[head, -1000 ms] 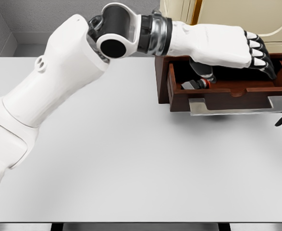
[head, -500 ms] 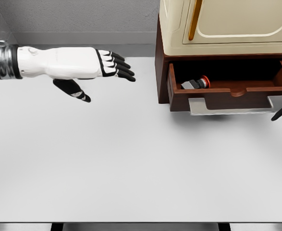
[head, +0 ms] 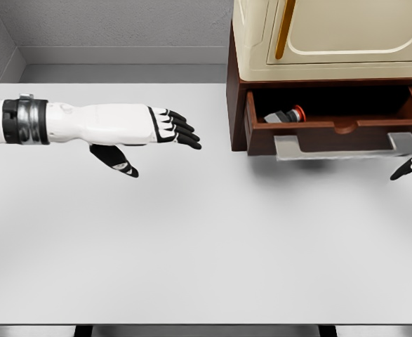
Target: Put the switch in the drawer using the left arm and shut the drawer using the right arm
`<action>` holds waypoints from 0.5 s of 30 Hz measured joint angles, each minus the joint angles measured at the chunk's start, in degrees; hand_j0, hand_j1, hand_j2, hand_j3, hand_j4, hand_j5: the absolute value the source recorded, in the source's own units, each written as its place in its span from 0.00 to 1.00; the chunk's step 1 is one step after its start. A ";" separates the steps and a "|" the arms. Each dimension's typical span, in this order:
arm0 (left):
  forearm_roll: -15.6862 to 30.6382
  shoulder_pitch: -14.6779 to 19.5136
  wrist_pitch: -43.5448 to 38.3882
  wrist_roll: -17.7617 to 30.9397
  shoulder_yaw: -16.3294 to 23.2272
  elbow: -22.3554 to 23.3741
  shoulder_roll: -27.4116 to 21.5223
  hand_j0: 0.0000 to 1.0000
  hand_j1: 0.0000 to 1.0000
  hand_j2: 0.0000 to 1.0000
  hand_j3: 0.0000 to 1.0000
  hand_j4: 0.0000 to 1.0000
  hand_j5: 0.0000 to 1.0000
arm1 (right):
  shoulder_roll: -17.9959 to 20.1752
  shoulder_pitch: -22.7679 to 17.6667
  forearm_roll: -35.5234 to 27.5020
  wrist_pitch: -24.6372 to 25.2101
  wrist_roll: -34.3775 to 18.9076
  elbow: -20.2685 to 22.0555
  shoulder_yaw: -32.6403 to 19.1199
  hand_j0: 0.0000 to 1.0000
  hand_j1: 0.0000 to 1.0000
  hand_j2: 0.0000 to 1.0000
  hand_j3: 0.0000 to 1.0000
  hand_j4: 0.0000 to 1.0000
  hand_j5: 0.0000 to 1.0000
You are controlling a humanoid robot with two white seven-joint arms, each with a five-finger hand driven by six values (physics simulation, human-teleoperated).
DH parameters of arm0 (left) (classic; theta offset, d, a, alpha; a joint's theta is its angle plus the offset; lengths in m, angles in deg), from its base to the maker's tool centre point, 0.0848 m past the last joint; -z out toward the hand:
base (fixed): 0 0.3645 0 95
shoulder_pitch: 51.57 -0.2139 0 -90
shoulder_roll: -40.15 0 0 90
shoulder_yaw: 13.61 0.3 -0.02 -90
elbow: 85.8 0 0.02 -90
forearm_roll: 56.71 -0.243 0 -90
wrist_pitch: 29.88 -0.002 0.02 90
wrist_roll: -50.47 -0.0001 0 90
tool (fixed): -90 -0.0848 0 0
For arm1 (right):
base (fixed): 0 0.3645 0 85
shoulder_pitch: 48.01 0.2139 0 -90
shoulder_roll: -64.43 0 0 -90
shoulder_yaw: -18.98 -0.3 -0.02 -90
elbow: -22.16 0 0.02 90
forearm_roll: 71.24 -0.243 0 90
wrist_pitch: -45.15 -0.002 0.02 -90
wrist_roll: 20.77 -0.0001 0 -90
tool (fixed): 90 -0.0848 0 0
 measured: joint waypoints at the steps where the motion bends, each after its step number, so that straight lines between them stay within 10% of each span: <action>1: -0.01 0.00 0.00 0.00 0.00 -0.04 0.00 1.00 1.00 1.00 1.00 1.00 1.00 | -0.09 0.62 0.76 -0.31 -0.09 -0.04 0.39 0.61 0.61 0.61 0.61 0.61 0.61; 15: -0.04 -0.09 0.02 0.00 0.00 -0.11 0.04 1.00 1.00 1.00 1.00 1.00 1.00 | -0.17 13.00 1.60 -2.10 -0.39 -1.97 7.90 0.63 0.63 0.63 0.63 0.63 0.63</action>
